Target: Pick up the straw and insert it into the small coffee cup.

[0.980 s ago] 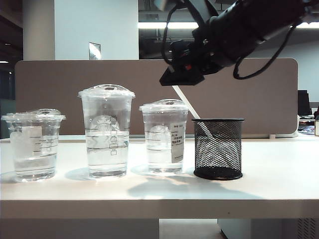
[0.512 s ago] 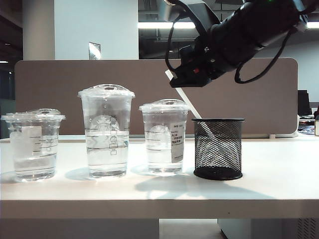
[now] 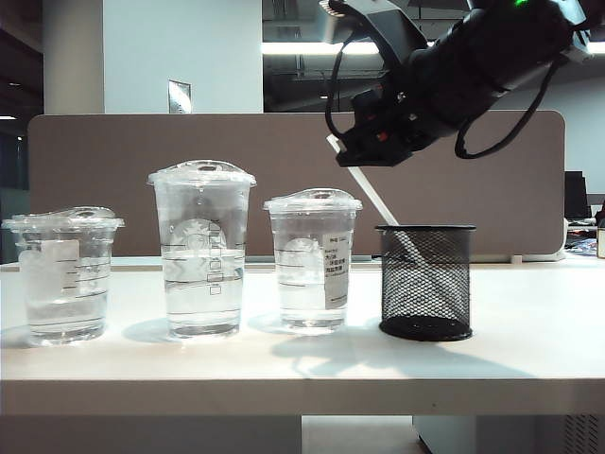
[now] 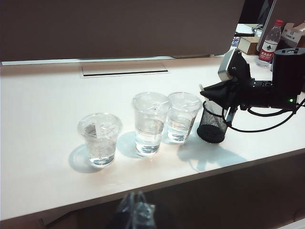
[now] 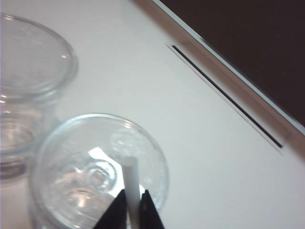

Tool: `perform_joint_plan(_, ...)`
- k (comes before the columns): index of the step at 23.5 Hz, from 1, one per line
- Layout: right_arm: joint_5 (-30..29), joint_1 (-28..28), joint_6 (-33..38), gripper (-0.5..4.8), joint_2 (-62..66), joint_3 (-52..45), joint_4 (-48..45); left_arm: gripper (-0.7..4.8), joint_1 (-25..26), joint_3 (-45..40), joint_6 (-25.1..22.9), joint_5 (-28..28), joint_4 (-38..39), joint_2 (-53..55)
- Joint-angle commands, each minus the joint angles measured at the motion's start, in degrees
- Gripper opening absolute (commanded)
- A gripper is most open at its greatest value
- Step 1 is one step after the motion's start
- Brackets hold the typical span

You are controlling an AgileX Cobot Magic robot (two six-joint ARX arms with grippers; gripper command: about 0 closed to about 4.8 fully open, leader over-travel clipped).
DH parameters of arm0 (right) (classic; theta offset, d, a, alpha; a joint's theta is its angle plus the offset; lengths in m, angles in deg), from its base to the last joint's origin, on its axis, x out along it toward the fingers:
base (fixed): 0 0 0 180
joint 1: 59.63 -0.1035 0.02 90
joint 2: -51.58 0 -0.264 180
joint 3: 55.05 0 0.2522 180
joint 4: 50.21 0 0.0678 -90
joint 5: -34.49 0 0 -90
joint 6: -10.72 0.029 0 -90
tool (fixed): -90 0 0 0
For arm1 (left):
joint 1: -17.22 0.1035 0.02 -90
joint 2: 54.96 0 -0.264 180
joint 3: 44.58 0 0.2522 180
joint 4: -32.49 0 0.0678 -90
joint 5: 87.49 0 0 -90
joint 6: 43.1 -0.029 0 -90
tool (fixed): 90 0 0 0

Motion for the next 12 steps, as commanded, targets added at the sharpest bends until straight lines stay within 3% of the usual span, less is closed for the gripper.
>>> perform_joint_plan(1, 3.17, 0.04, -0.81, 0.39, -1.16, 0.37, -0.66, -0.05, 0.02, 0.11, 0.04, 0.17, 0.13, 0.09)
perform_joint_plan(6, 3.23, 0.02, -1.4, 0.39, -5.84, 1.57, 0.85, -0.05, 0.02, 0.11, -0.04, 0.13, 0.13, 0.09)
perform_joint_plan(12, 0.09, -3.21, -1.05, 0.4, -12.0, 14.47, 7.28, -0.05, 0.02, 0.11, -0.31, 0.11, 0.13, 0.09)
